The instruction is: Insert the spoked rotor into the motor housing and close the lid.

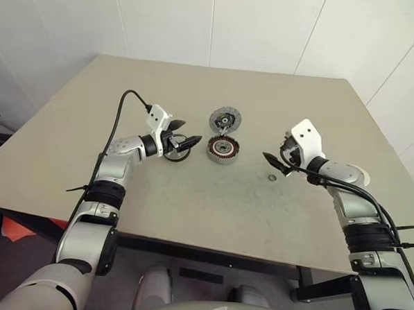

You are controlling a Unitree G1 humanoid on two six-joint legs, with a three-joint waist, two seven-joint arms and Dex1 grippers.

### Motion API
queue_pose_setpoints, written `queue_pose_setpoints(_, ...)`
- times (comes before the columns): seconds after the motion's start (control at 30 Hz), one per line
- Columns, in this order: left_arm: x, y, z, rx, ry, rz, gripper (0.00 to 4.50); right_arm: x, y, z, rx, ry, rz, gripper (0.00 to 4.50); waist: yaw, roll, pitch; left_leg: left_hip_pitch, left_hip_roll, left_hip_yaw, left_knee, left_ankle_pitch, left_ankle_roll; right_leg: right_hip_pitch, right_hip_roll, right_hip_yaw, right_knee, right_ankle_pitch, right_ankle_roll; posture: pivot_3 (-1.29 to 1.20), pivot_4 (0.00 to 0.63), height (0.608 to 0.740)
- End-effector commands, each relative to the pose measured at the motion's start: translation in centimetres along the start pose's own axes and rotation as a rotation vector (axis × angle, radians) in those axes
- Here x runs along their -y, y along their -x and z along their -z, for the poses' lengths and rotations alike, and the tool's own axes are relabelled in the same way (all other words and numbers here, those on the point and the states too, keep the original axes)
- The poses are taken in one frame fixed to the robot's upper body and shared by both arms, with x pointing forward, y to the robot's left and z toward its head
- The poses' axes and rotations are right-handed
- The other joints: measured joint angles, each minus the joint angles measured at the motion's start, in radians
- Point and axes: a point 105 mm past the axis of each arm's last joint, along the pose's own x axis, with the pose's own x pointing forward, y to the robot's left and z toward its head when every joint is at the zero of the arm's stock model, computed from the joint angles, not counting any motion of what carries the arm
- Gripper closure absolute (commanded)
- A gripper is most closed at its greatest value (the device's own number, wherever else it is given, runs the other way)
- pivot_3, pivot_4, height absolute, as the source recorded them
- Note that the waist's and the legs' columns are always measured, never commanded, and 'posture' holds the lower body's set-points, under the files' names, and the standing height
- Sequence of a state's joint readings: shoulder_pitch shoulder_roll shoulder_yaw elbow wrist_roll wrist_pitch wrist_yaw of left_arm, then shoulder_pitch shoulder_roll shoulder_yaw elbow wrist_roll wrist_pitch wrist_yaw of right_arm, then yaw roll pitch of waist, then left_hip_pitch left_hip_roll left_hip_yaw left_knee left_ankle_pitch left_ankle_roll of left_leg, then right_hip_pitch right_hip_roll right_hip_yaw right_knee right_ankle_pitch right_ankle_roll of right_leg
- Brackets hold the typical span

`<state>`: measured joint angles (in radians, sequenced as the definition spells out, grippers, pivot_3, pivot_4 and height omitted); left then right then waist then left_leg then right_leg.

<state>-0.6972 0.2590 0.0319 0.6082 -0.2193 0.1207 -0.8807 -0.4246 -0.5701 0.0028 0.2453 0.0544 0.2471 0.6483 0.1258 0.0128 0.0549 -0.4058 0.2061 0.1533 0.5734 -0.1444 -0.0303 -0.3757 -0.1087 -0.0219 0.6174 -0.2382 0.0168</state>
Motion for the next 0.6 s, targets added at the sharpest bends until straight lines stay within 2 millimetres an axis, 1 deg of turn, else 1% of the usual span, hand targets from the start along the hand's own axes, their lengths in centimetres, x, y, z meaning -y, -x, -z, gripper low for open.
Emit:
queue_pose_setpoints(0.03,0.00,-0.04,-1.72,0.044,-0.042,0.004,0.02,1.11,0.28,-1.38,0.049,0.018,0.041,0.00,0.000,0.000,0.000,0.000,0.000,0.000,0.000,0.000,0.000,0.000,0.000,0.000,0.000,0.000,0.000,0.00,0.000,0.740)
queue_pose_setpoints(0.17,0.07,-0.12,-1.85,0.046,-0.043,0.009,0.02,0.67,0.01,-1.59,0.058,0.027,0.030,0.00,-0.001,0.000,0.000,0.000,0.000,0.000,0.000,0.000,0.000,0.000,0.000,0.000,0.000,0.000,0.000,0.00,0.000,0.740)
queue_pose_setpoints(0.27,0.18,-0.19,-1.72,0.046,-0.041,0.009,0.02,0.84,0.11,-1.39,0.056,0.027,0.041,0.00,0.000,0.000,0.000,0.000,0.000,0.000,0.000,0.000,0.000,0.000,0.000,0.000,0.000,0.000,0.000,0.00,0.000,0.740)
queue_pose_setpoints(0.37,0.39,-0.33,-1.87,0.050,-0.039,0.017,0.02,0.55,0.04,-1.31,0.053,0.034,0.031,0.00,0.000,0.000,0.000,0.000,0.000,0.000,0.000,0.000,0.000,0.000,0.000,0.000,0.000,0.000,0.000,0.00,0.000,0.740)
queue_pose_setpoints(0.6,0.41,-0.13,-1.75,0.038,-0.043,0.021,0.02,0.56,0.05,-1.22,0.054,0.029,0.034,0.00,-0.001,0.000,0.000,0.000,0.000,0.000,0.000,0.000,0.000,0.000,0.000,0.000,0.000,0.000,0.000,0.00,0.000,0.740)
